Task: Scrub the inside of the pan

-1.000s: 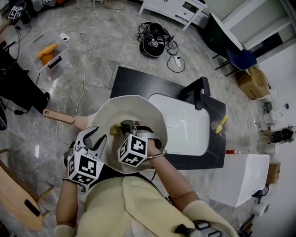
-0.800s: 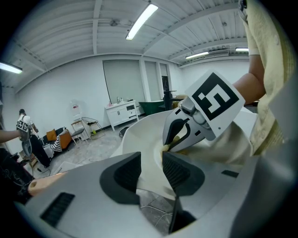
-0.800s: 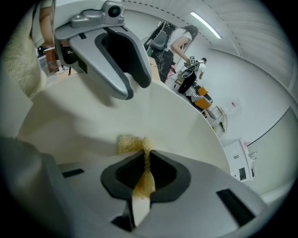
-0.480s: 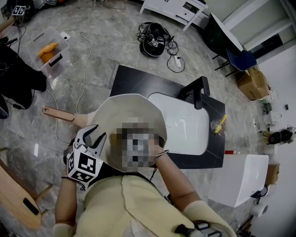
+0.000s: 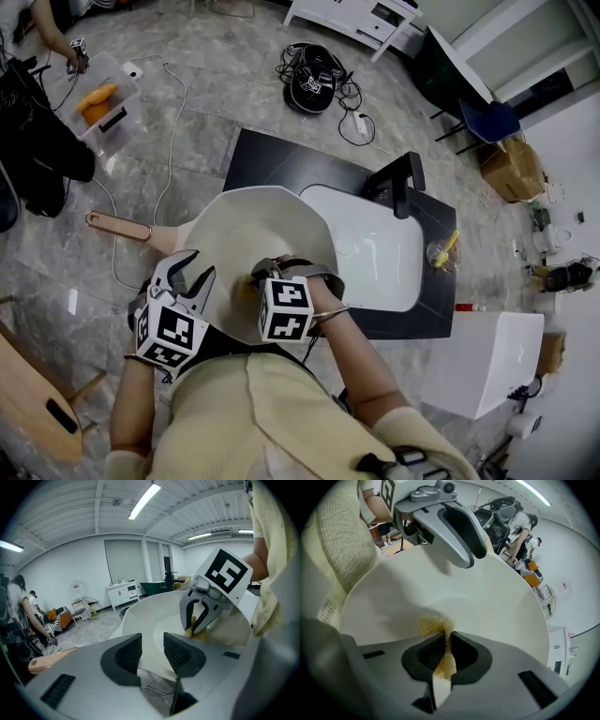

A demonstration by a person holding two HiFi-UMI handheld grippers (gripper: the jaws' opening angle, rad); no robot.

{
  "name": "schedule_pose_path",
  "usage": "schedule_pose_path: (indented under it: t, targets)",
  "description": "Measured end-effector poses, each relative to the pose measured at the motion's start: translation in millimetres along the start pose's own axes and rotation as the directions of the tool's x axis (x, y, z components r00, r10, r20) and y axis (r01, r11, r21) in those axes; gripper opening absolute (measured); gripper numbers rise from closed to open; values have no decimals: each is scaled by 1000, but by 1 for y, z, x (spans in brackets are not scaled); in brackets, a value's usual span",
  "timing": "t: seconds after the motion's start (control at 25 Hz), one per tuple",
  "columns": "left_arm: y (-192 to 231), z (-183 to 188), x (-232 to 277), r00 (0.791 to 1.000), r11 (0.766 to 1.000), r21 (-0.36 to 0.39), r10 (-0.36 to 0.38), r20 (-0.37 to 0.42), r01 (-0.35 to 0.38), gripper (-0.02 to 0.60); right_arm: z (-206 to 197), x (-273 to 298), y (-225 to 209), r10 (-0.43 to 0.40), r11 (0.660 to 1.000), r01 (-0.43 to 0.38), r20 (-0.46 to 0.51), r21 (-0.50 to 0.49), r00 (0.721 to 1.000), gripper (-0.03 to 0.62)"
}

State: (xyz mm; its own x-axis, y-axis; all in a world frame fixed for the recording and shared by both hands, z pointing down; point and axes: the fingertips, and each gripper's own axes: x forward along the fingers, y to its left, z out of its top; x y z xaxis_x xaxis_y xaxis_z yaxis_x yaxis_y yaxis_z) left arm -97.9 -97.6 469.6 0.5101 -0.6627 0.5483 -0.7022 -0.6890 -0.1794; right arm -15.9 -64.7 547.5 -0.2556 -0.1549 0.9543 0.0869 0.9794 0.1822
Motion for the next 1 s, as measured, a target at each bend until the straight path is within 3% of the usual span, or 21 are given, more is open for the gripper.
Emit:
schedule_pose_path:
  t: [0.24,0.44,0.76,1.0]
  targets:
    - [2,3,-8,1000,1000,3,14,3,-14,149,-2,-6,20,96,995,-96,-10,1,995,44]
    - [8,7,-16,1000,1000,-9,29,10,-29,149,0,-11,24,92,995,-93,27,29,995,44]
    - [9,19,-24,999,997,-72,7,54,-3,148,-1,-32,6,7,993,-17,85,117,996,44]
    - [13,30,-27,994,982,-179,-36,104,55,147,-1,-45,-16,-81,970,48,131,237,988,44]
